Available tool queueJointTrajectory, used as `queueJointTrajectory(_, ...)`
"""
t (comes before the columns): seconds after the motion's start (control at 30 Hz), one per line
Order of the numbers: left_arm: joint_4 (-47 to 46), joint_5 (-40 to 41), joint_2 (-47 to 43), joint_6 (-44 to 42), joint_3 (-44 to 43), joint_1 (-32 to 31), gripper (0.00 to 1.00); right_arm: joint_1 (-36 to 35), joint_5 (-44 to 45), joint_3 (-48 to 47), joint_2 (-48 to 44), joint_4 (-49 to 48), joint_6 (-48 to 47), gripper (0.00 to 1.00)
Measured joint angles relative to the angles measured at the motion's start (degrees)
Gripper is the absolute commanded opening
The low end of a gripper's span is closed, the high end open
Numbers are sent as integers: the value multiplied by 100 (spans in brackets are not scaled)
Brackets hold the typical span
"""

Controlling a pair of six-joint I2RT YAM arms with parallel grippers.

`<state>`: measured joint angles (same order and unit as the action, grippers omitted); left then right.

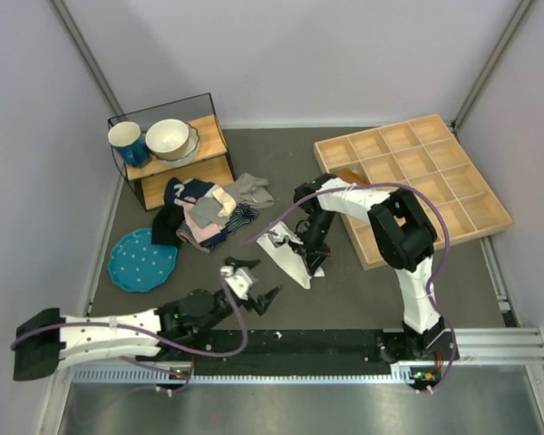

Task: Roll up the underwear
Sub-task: Roll the underwear to the center of the board.

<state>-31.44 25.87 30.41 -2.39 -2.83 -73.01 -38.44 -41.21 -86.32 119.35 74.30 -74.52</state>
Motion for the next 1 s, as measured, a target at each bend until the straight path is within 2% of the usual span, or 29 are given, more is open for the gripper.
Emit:
queueJointTrajectory(0.1, -175, -763, 1458, -195, -42, -2, 86, 7, -48, -131, 131, 63, 103, 0)
queueJointTrajectory(0.23, -260, -1322, 3274, -514, -358, -28, 86, 7, -52, -192, 245, 118, 221, 0)
queueJointTrajectory(0.33, -514, -1451, 4138, -713, -680, -28, 86, 9, -50, -201, 278, 162, 315, 0)
queueJointTrajectory(0.6, -1502, -1377, 5322, -927, -1279, -28, 84, 11, -48, -339, 323, 195, 498, 0)
queueJointTrajectory(0.8, -1674, -1241, 5998, -883, -1679, -28, 79, 15, -50, -380, 409, 188, 562, 0)
queueJointTrajectory(1.0, -1703, -946, 6314, -798, -1928, -28, 71, 33, -50, -380, 452, 188, 575, 0)
